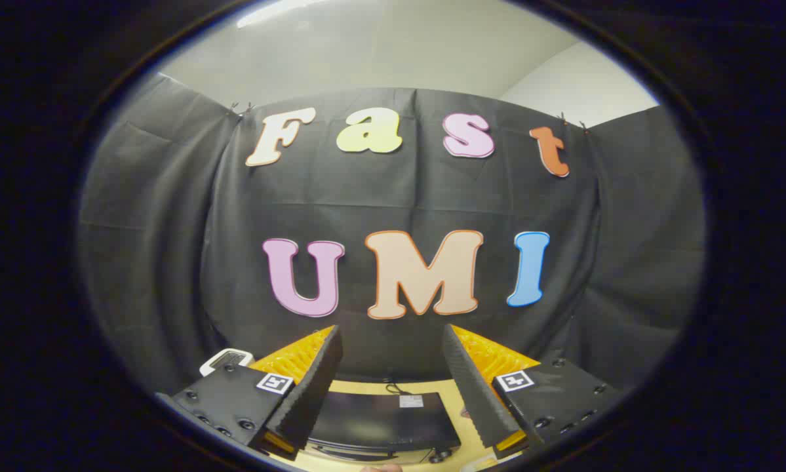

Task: Open the toaster oven, put the food inside, and close the toaster oven door.

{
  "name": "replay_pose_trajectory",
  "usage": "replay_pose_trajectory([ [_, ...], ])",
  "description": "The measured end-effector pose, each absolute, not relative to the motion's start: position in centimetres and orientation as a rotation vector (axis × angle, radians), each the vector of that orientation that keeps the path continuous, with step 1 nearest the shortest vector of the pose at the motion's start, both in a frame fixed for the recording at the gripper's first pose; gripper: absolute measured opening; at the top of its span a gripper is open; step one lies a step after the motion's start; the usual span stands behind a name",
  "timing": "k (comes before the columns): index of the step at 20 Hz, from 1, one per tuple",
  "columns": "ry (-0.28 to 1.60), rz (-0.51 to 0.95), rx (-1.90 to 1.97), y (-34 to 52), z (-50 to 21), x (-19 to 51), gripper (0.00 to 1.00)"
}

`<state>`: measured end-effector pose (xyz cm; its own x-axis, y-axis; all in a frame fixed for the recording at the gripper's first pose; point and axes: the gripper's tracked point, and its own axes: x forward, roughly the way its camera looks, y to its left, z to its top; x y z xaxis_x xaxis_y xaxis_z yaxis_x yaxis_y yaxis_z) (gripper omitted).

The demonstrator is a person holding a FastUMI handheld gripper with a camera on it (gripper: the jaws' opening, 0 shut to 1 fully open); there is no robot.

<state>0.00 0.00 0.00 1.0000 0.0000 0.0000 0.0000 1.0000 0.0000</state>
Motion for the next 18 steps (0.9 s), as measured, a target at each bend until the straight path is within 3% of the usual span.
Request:
replay_pose_trajectory([
  [14,0.014,0.073,-0.015,2.7,-0.8,-1.0,0.97],
  [18,0.053,0.067,-0.012,2.8,-4.0,-0.4,0.97],
])
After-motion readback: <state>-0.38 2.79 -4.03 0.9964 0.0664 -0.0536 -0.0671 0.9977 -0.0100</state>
